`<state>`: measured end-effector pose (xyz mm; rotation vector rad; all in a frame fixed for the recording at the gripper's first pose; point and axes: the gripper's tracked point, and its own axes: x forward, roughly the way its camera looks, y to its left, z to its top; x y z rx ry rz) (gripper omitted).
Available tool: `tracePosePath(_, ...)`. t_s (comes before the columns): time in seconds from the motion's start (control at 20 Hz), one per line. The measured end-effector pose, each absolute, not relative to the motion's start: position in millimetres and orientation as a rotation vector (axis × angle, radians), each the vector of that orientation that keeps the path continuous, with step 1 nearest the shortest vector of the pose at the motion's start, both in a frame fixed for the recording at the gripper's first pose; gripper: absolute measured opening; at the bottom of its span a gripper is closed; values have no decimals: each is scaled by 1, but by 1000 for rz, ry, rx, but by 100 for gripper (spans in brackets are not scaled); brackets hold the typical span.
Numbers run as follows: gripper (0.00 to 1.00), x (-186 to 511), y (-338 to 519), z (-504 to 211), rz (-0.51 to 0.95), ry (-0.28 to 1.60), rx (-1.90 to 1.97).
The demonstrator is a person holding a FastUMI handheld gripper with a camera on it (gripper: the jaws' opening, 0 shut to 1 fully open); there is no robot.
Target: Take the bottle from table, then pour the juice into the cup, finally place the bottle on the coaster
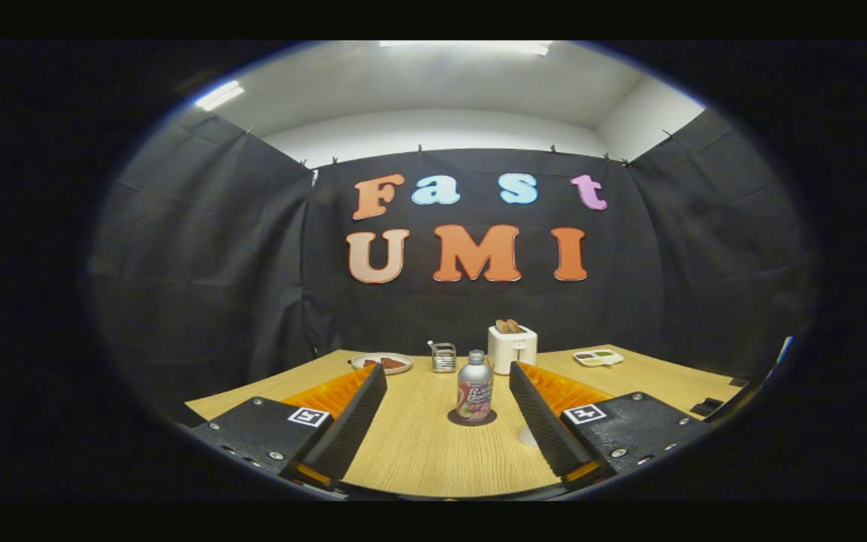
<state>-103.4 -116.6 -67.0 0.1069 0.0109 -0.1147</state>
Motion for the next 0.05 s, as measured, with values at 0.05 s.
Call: tracePosePath(0.05, 97, -103, -115, -66, -110, 11, 100)
